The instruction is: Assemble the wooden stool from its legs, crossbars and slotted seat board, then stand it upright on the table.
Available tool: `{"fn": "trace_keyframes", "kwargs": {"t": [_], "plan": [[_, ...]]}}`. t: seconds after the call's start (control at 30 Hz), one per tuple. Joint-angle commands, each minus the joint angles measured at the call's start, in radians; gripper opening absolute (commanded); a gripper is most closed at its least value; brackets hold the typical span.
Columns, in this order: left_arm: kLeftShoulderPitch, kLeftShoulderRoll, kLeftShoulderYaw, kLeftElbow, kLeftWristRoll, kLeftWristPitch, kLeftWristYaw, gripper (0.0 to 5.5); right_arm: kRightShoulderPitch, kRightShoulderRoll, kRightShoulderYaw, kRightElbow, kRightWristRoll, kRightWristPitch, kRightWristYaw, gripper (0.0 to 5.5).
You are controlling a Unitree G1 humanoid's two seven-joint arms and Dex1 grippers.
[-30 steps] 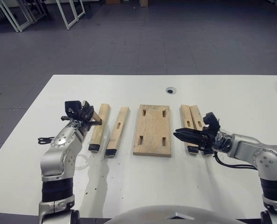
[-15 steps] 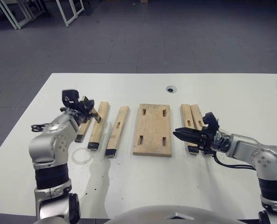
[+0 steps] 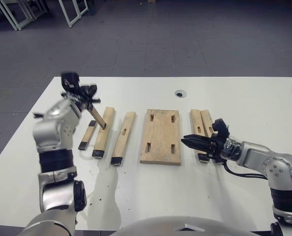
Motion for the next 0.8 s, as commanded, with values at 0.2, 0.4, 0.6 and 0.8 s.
{"fn": "trace_keyframes", "kwargs": {"t": [0.2,0.4,0.6,0.8], "plan": [[-0.032,0.005,0.02,-0.126,0.023,-0.033,0.028,1.44,0.007,0.001,-0.006,-0.015,-0.005,-0.002,-0.01,1.83],[0.046,0.058,0.108,-0.46,0.01,0.094,0.078,1.44,0.021,0.001,-0.004,-0.024,-0.008,-0.003,-0.009,1.83],[0.448,-0.093,0.09,-0.809,-0.01,0.175,0.12,1.85,0.033,0.004,-0.018,-0.037,0.009,0.012,-0.025,1.83],[0.713,-0.173,0.005,-0.819,0.016,0.127,0.085,2.65,0.048,0.01,-0.028,-0.051,0.026,0.023,-0.045,1.83]]}}
